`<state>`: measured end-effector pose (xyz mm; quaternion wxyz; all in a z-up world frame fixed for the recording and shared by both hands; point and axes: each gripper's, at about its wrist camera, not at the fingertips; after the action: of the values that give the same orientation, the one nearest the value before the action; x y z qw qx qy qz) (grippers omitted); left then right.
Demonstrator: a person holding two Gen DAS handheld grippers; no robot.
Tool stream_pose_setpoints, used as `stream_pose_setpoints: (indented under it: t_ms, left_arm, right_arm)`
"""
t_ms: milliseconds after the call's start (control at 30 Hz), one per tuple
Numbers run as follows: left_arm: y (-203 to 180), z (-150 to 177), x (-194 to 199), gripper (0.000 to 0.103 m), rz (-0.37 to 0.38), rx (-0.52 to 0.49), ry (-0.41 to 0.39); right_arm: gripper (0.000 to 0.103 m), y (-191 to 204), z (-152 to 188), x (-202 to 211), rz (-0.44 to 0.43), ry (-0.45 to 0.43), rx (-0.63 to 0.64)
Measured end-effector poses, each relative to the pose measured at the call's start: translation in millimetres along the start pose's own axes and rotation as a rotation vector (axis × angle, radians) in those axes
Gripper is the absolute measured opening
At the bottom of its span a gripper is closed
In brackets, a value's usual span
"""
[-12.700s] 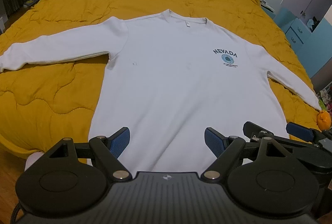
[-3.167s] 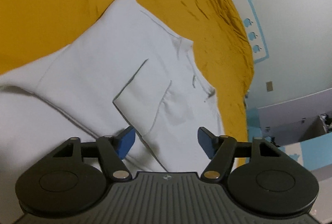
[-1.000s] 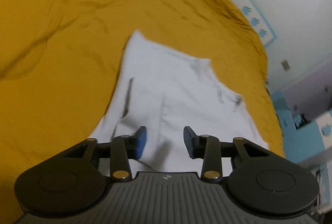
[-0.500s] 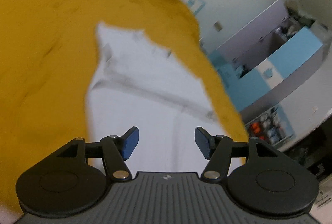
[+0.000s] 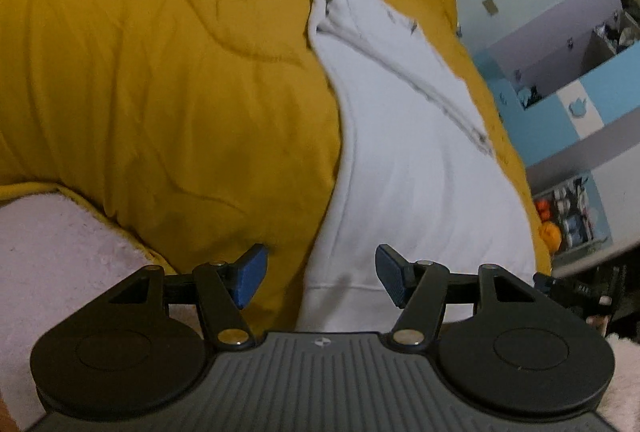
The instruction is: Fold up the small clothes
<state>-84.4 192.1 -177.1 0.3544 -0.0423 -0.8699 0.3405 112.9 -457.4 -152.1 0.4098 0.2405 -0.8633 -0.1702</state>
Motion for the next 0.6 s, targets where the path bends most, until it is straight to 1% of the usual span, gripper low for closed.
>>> stream_pose_setpoints:
  t_ms: [100,200,300,333,367,400,467,533,567,600]
  left_arm:
    - [2,4,-9,0.072,0.007,-0.01,0.031]
    - [-4,6,-15,0.072,0.049,-0.022,0.059]
    - [-12,9,-16,0.072,0.09,-0.048,0.085]
    - [-16,11,-16,0.072,0.107,-0.054,0.086]
    - [-20,12,-17,0.074,0.117,-0.058,0.084]
    - [-24,12,-19,0.076,0.116,-0.063,0.081]
    - [-28,14,-21,0.074,0.117,-0.072,0.075]
    - [-31,15,-22,0.057,0.115,-0.074,0.07]
    - [-30,16,-21,0.04,0.124,-0.071,0.072]
    - [-29,17,-19,0.022,0.144,-0.061,0.073]
  right_arm:
    - [0.053,5,4,-8,-0.02,0.026,0.001]
    - [0.053,10,9,-16,-0.049,0.061,0.009]
    - [0.053,13,14,-22,-0.059,0.086,0.012]
    - [0.053,13,15,-25,-0.06,0.09,0.007]
    - [0.053,13,17,-27,-0.06,0.094,0.001]
    - [0.053,13,18,-29,-0.063,0.095,-0.002]
    - [0.053,14,18,-30,-0.066,0.09,0.001]
    - [0.05,11,18,-30,-0.078,0.091,-0.01]
    - [0.045,10,17,-29,-0.091,0.092,-0.019]
    - [0.041,9,16,-27,-0.106,0.09,-0.027]
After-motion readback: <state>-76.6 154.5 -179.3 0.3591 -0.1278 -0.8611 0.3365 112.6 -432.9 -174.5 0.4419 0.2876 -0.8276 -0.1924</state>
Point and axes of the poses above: each gripper's, at about its wrist camera, not at the fingertips, and x roughly against the way its jaws point, y to its left, z to its underside, and after that the axes turned 14 degrees about -y, right-handed
